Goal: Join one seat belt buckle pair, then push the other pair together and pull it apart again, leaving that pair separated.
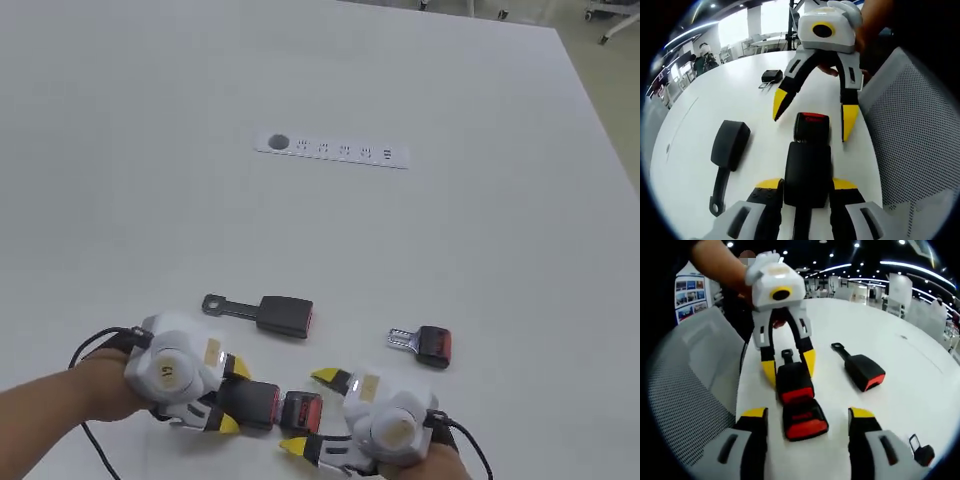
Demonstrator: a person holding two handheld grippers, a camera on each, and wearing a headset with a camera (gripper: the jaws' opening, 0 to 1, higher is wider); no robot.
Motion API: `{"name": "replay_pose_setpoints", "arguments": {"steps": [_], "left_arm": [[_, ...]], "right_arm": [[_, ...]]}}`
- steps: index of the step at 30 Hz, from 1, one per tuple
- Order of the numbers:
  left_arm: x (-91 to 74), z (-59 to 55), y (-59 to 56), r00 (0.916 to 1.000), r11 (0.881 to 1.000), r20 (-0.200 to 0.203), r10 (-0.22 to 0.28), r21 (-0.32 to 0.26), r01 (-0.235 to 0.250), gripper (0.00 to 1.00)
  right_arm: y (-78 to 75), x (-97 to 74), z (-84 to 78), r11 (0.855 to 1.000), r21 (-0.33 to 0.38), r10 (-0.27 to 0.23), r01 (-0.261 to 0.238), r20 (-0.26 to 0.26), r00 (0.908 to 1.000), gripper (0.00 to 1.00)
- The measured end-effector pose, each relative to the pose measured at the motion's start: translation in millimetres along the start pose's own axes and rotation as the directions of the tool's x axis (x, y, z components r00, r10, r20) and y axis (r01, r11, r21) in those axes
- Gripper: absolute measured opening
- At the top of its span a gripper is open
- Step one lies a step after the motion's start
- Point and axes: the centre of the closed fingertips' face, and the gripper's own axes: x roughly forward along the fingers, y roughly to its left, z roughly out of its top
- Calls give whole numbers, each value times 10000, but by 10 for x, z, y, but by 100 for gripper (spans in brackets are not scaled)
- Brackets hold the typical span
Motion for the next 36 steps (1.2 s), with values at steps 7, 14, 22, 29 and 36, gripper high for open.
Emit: {"name": "replay_pose_setpoints", "arguments": {"steps": [7, 14, 22, 29, 36], "left_arm": [[-192, 181, 132, 9877, 9901, 940, 1251, -757, -1182, 64], [-335, 162, 195, 9757, 9747, 867, 2012, -1169, -1906, 79], [-551, 218, 290, 9606, 9622, 991, 2597, -1114, -2486, 83], [-673, 205, 464, 9552, 9570, 897, 2822, -968, -2736, 83], [-813, 284, 794, 9487, 9521, 903, 3030, -714, -2973, 82]], "right_arm": [[19, -179, -50, 9997, -239, -78, 75, -123, 9999, 75], [-12, -411, -69, 9997, -203, -165, 168, 140, 9998, 78], [-221, -736, -25, 9984, -174, -525, 535, 543, 9971, 79], [-626, -1011, -79, 9948, -45, -1019, 1022, 502, 9935, 77], [-985, -1229, -163, 9893, 6, -1462, 1462, 336, 9887, 75]]}}
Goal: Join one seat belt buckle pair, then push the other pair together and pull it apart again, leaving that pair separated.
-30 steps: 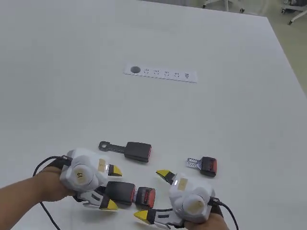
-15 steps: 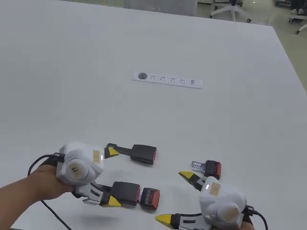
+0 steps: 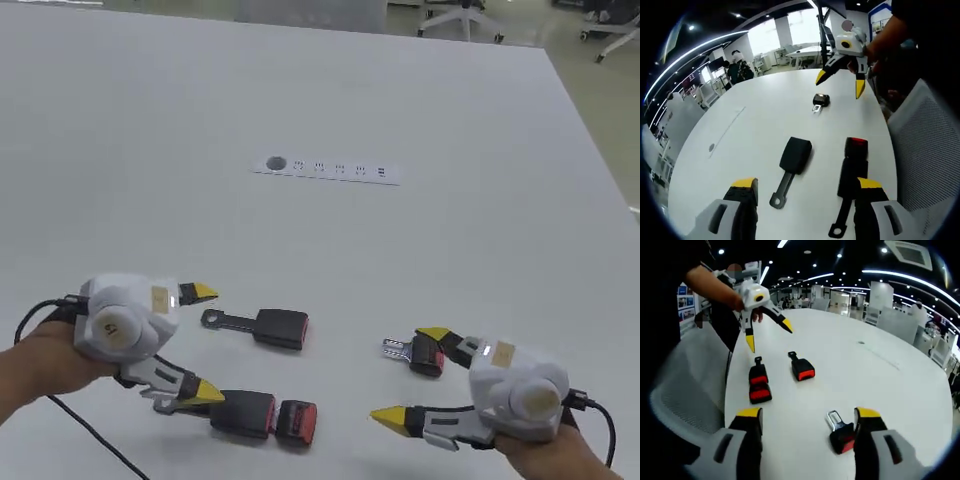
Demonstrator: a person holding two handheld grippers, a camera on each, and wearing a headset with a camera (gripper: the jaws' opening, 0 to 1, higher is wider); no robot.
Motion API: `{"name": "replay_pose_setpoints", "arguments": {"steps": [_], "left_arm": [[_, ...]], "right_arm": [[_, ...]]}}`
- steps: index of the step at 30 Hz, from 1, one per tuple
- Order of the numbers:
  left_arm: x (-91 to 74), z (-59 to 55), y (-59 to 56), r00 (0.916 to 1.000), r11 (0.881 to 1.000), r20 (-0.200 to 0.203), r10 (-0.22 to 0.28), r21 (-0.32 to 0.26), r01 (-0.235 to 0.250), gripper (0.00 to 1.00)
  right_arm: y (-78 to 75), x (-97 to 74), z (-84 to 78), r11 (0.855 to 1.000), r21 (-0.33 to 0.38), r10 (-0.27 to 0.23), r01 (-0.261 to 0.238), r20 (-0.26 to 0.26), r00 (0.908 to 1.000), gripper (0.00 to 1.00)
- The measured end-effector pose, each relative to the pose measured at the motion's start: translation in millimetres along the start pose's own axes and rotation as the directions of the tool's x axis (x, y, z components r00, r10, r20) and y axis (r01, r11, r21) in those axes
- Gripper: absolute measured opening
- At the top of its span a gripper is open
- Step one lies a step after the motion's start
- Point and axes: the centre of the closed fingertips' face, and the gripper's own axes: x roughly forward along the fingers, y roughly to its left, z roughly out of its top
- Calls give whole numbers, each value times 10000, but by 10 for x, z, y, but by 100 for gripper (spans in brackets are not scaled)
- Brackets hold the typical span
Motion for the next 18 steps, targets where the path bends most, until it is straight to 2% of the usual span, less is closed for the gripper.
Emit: {"name": "replay_pose_setpoints", "arguments": {"steps": [3, 6, 10, 18], "left_arm": [[16, 73, 101, 9999, 10000, 158, 46, 10, -46, 82], [34, 143, 151, 9999, 9999, 165, -16, 102, 14, 81], [109, 145, 219, 9999, 10000, 133, -79, -6, 79, 81], [304, 80, 229, 9988, 9988, -63, -481, -36, 480, 78]], "right_arm": [[-137, -41, -38, 9999, 92, -139, 140, -77, 9999, 75], [-237, -61, -73, 9999, 72, -133, 134, -174, 9998, 75], [-328, -53, -151, 10000, 81, -33, 36, -370, 9993, 75], [-444, -3, -366, 9995, 173, 293, -278, -986, 9947, 73]]}}
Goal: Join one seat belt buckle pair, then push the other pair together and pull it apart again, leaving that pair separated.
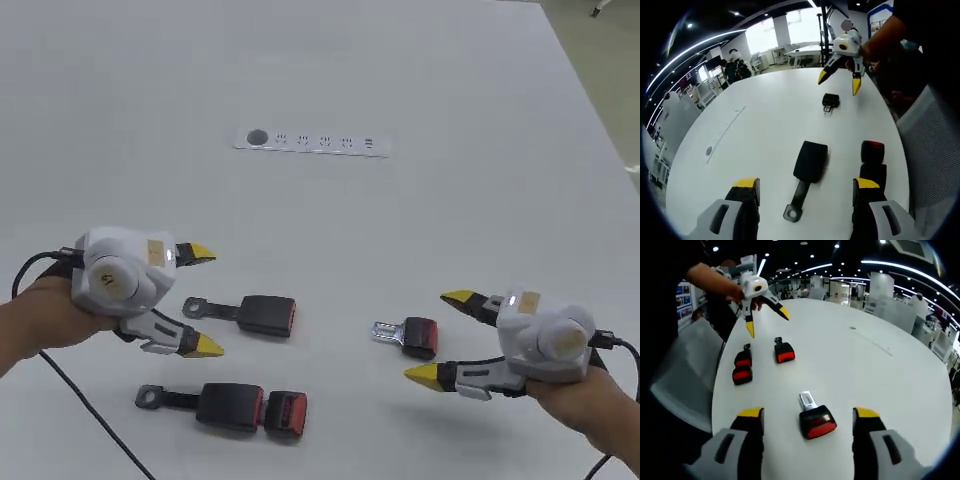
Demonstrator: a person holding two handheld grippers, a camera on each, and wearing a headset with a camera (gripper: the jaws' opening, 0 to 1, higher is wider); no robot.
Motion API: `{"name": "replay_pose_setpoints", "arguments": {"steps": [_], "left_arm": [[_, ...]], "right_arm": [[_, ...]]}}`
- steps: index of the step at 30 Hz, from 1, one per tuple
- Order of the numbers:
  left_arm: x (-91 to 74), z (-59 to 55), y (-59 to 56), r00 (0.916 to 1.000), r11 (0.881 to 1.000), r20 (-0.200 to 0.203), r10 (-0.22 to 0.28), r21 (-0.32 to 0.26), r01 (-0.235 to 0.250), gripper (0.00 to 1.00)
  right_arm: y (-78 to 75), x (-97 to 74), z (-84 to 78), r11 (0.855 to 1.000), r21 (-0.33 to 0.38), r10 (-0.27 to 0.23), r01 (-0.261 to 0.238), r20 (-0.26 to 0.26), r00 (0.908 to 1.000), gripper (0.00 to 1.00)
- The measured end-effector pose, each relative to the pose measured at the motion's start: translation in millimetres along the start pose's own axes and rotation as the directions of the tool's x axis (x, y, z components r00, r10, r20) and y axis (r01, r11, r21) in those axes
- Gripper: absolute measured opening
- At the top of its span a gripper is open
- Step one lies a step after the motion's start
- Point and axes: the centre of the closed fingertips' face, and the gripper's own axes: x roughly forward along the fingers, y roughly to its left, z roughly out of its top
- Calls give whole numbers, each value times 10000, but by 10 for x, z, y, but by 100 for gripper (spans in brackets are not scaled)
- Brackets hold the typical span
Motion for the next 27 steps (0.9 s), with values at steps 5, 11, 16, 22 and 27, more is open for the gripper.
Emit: {"name": "replay_pose_setpoints", "arguments": {"steps": [5, 11, 16, 22, 27], "left_arm": [[165, -3, 23, 9995, 9996, -95, -294, 21, 295, 76], [394, 28, 35, 9976, 9976, -95, -687, 18, 687, 71], [571, -6, -26, 9917, 9918, -329, -1244, 260, 1253, 68], [697, -52, -58, 9839, 9844, -593, -1689, 407, 1714, 58], [728, -110, -58, 9804, 9810, -846, -1779, 629, 1834, 54]], "right_arm": [[-44, 55, -74, 9996, 114, 269, -267, -168, 9995, 71], [-66, 126, -199, 9975, 207, 694, -683, -554, 9961, 67], [-102, 176, -234, 9956, 260, 920, -904, -666, 9935, 65], [-81, 212, -235, 9922, 2, 1243, -1249, -1007, 9871, 60], [-57, 249, -314, 9851, -184, 1671, -1711, -1365, 9765, 53]]}}
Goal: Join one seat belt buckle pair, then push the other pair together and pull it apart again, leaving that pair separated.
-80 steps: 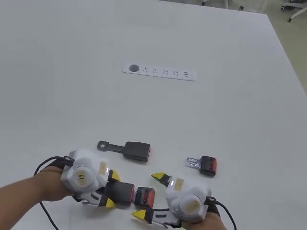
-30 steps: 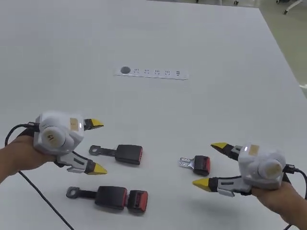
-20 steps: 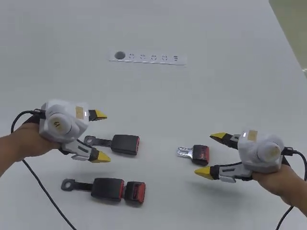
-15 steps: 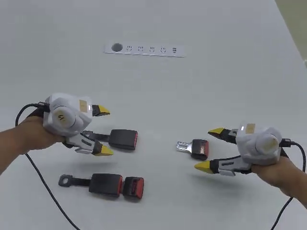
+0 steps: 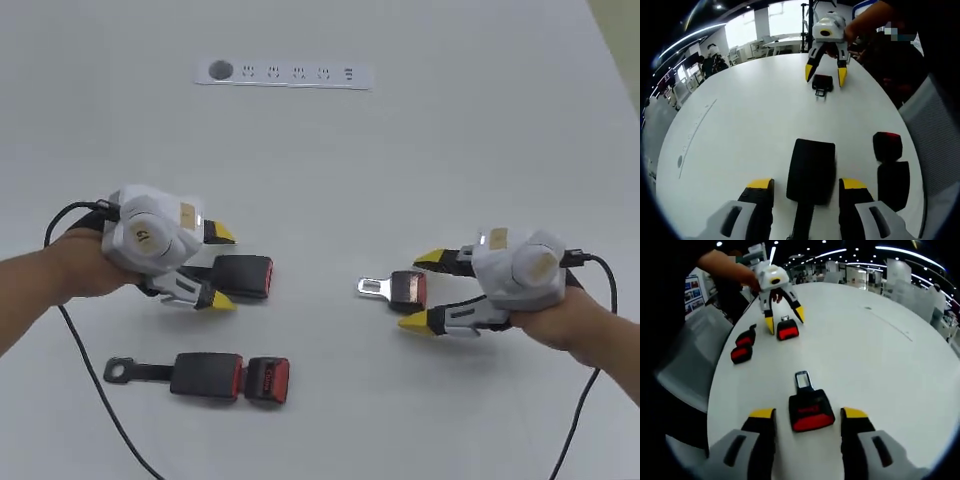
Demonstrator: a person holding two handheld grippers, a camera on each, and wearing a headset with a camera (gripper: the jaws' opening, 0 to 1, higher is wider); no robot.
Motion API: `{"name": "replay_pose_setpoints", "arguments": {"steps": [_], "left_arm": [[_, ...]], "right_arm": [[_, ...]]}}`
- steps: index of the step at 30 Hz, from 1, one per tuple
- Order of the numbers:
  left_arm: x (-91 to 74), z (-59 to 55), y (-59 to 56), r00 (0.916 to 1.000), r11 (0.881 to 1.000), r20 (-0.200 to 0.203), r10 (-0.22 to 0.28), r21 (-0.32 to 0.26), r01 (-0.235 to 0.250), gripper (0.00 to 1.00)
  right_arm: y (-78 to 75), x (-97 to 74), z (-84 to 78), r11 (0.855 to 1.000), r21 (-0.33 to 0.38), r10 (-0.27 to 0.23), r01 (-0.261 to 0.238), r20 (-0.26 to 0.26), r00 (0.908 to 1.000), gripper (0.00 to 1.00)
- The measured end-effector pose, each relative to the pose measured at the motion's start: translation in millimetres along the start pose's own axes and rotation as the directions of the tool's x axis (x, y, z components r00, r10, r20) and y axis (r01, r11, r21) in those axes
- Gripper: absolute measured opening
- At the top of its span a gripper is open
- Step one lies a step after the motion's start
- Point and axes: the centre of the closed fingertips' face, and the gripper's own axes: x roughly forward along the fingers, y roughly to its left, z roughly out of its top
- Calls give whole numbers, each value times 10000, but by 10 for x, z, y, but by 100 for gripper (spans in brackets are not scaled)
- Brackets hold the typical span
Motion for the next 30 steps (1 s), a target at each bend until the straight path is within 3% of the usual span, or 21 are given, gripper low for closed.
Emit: {"name": "replay_pose_setpoints", "arguments": {"steps": [2, 3, 6, 11, 16, 17, 30], "left_arm": [[2, 1, -5, 10000, 10000, 38, -44, -38, 44, 50], [9, -5, -9, 9999, 9999, 79, -92, -137, 93, 48], [17, -15, -4, 9999, 9998, 99, -111, -153, 113, 47], [29, -1, 15, 9999, 9999, 110, -124, -111, 126, 43], [40, 16, 1, 9997, 9997, 96, -229, 109, 228, 37], [41, 19, -3, 9997, 9995, 109, -229, 197, 227, 36], [47, 20, -8, 9992, 9982, 116, -383, 471, 378, 35]], "right_arm": [[15, 20, -33, 9997, -230, 109, -113, -179, 9998, 53], [21, 18, -1, 9987, -486, 147, -147, -8, 9999, 52], [-3, -3, -17, 9994, -335, 97, -97, 0, 10000, 50], [0, -9, -25, 9966, -811, 125, -126, -11, 9999, 49], [-75, -18, -15, 9944, -1033, -211, 226, 161, 9996, 38], [-48, -19, -15, 9949, -1010, -6, 29, 227, 9997, 36], [-89, -21, -36, 9937, -1085, 352, -265, 796, 9962, 35]]}}
